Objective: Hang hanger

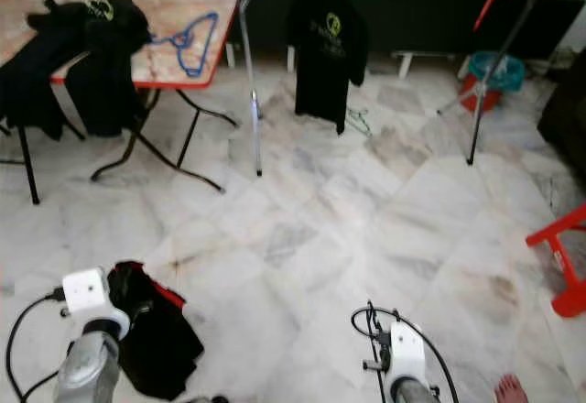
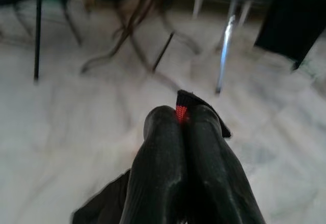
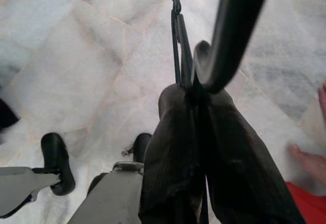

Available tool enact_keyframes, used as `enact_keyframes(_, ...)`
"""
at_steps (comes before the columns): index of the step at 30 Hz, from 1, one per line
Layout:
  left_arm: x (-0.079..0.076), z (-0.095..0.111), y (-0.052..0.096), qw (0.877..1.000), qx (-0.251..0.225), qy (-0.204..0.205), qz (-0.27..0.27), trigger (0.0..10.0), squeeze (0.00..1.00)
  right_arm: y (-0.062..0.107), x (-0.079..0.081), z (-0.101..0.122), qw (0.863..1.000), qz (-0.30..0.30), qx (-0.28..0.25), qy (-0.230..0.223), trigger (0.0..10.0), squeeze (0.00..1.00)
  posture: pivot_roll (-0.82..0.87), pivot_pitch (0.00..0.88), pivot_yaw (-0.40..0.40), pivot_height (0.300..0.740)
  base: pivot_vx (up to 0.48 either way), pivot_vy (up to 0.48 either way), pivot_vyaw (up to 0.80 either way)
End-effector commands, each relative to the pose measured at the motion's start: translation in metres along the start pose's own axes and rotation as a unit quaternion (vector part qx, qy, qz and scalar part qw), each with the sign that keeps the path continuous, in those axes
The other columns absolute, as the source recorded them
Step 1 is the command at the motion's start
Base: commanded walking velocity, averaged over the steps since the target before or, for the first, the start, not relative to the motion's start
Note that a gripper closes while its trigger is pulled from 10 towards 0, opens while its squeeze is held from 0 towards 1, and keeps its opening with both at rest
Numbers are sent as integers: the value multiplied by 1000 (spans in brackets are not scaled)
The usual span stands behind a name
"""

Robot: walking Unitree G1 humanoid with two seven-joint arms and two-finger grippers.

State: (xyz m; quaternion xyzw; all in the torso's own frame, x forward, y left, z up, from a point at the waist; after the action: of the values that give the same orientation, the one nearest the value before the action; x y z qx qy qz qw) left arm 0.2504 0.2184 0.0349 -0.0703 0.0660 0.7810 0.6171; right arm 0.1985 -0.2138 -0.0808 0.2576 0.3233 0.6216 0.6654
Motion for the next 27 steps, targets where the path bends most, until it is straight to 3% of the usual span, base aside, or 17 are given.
enact_keyframes(1, -9, 29, -3, 998, -61, -9, -12, 10000, 0, 1, 0, -2, 1000, -4, -3, -5, 10000, 0, 31, 117, -27, 740, 0, 0, 0)
enact_keyframes(2, -12, 38, -1, 997, -79, -2, -14, 10000, 0, 1, 1, -1, 1000, -4, -5, -9, 10000, 0, 29, 118, -27, 740, 0, 0, 0)
enact_keyframes(3, -16, 64, 3, 992, -122, 19, -9, 10000, 0, 0, 4, 1, 1000, -6, -7, -10, 10000, 0, 22, 120, -25, 740, 0, 0, 0)
enact_keyframes(5, -17, 72, 5, 991, -134, 22, -8, 10000, 0, -1, 5, 2, 1000, -6, -7, -9, 10000, 0, 21, 121, -25, 740, 0, 0, 0)
enact_keyframes(6, -22, 88, 7, 987, -159, 26, -7, 10000, 0, -2, 7, 6, 1000, -6, -10, -7, 10000, 0, 20, 124, -28, 740, 0, 0, 0)
enact_keyframes(9, -28, 98, 10, 985, -173, 26, -14, 10000, 0, -3, 9, 10, 1000, -7, -13, -9, 10000, 0, 21, 122, -29, 740, 0, 0, 0)
enact_keyframes(12, -49, 102, 25, 986, -160, 18, -51, 10000, 0, -7, 17, 25, 1000, -5, -23, -9, 10000, 0, 10, 116, -30, 740, 0, 0, 0)
enact_keyframes(14, -53, 103, 28, 987, -152, 17, -54, 10000, 0, -8, 22, 30, 1000, -6, -26, -10, 10000, 0, 12, 116, -32, 740, 0, 0, 0)
enact_keyframes(23, -62, 112, 18, 987, -147, 37, -51, 10000, 0, -11, 47, 44, 999, 5, -31, -8, 10000, 0, 23, 91, -32, 740, 0, 0, 0)
enact_keyframes(27, -65, 110, 18, 988, -137, 32, -58, 10000, 0, -9, 36, 35, 1000, -1, -25, -7, 10000, 0, 22, 84, -31, 740, 0, 0, 0)
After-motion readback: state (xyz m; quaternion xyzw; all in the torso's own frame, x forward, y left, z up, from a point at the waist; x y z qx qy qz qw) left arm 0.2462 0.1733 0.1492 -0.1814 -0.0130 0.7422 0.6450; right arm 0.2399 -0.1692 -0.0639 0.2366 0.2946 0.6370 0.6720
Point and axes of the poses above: a point about 5 cm out from each wrist's last joint towards the gripper, its own y axis pointing back from the gripper into the wrist, its own z axis along the axis of the wrist's last joint, x = y × z, the point moved 1 cm from there along -y, pointing out of the wrist towards the gripper, and after that the axes turned 8 degrees about y, right-handed, at the moved point
